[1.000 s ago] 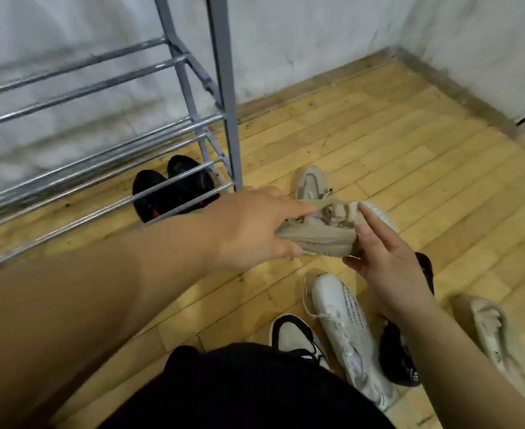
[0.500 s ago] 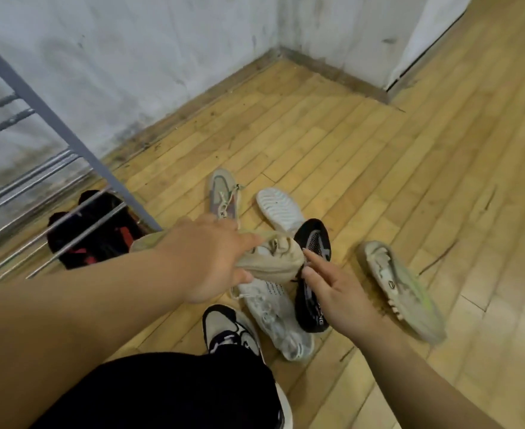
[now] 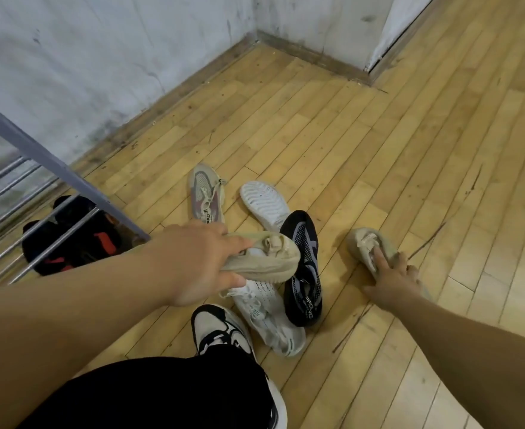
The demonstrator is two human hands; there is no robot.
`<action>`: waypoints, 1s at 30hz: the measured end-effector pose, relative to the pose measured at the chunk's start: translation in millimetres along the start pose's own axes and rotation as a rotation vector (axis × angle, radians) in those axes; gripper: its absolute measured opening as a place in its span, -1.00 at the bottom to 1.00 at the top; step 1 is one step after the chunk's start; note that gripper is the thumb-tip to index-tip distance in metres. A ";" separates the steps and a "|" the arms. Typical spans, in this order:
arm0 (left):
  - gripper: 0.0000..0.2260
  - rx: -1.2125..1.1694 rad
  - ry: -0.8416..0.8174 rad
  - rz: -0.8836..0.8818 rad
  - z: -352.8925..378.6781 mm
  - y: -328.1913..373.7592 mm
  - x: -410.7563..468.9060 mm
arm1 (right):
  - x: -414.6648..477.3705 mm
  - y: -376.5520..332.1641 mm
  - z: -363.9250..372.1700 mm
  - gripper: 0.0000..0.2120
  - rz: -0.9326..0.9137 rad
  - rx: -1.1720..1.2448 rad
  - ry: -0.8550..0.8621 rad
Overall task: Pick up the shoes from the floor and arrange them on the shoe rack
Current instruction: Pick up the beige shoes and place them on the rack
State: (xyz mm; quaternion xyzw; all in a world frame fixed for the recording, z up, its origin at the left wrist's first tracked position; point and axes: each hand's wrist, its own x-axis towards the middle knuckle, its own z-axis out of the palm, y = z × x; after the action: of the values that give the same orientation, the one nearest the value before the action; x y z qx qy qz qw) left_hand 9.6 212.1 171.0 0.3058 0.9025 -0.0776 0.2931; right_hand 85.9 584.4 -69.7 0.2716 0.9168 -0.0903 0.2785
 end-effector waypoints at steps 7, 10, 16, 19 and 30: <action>-0.33 -0.036 -0.079 -0.047 5.4 -25.6 2.9 | 3.3 -3.7 -10.3 -0.17 -0.040 0.142 0.056; -0.33 -0.078 -0.094 -0.057 -1.2 -33.2 -0.8 | -24.0 -31.2 -19.3 -0.16 -0.136 0.362 0.057; -0.37 -0.255 0.025 -0.150 -36.7 -43.5 -38.2 | -101.0 -102.5 -89.3 -0.10 -0.513 0.594 0.297; -0.40 -0.353 0.134 -0.220 -57.9 -58.9 -79.3 | -140.8 -154.3 -140.2 -0.09 -0.790 0.565 0.261; -0.51 -0.549 0.566 -0.642 26.3 -97.8 -341.2 | -311.7 -367.2 -245.4 -0.05 -1.514 -0.081 0.255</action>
State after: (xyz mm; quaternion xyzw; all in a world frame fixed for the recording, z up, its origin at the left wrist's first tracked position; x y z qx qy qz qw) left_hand 182.6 -47.5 342.5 -0.0662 0.9821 0.1625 0.0679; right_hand -11.2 215.6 313.3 -0.4321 0.8804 -0.1908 0.0425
